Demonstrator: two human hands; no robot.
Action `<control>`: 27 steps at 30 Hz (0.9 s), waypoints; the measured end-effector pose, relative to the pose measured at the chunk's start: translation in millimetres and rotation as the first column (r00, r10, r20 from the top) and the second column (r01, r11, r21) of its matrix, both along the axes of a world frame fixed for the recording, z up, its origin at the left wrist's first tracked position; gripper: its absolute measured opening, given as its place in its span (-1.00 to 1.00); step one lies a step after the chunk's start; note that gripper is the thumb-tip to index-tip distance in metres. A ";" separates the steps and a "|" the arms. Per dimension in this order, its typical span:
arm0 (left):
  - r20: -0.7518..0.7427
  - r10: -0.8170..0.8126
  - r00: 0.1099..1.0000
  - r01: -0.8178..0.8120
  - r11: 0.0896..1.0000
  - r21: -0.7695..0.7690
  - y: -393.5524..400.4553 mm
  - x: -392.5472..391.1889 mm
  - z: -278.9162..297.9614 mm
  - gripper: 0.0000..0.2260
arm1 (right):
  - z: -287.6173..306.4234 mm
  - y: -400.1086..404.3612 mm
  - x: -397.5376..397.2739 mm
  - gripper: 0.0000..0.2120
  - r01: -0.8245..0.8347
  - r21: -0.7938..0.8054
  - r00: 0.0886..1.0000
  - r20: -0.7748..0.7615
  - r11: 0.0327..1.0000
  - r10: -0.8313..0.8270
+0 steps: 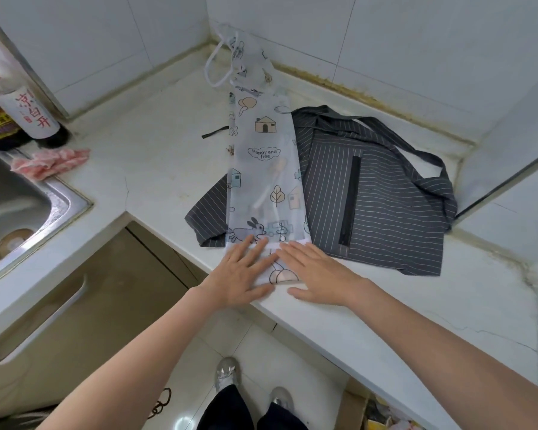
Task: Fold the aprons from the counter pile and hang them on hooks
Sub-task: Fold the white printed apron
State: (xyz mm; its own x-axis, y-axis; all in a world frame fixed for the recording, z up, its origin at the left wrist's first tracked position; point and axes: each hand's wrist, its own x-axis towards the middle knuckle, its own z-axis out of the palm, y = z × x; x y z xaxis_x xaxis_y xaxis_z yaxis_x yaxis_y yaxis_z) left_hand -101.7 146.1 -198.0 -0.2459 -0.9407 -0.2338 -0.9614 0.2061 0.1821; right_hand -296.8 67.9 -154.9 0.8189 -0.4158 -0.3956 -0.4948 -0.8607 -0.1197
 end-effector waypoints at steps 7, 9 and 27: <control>-0.265 0.242 0.933 -0.216 0.969 0.123 1.4 21.7 15.7 -0.06 | -14.8 -21.3 -10.0 -0.37 0.306 0.273 0.885 0.273 0.912 -0.378; -0.379 0.317 0.869 -0.276 0.948 0.159 4.6 36.9 23.1 -0.16 | -15.4 -27.5 -5.1 -0.56 0.410 0.410 0.762 0.338 0.815 -0.553; -0.544 0.743 0.391 -0.863 0.501 0.062 -11.8 38.4 31.1 -0.81 | -1.9 -51.8 50.3 -0.55 0.799 0.480 0.403 0.017 0.361 -0.915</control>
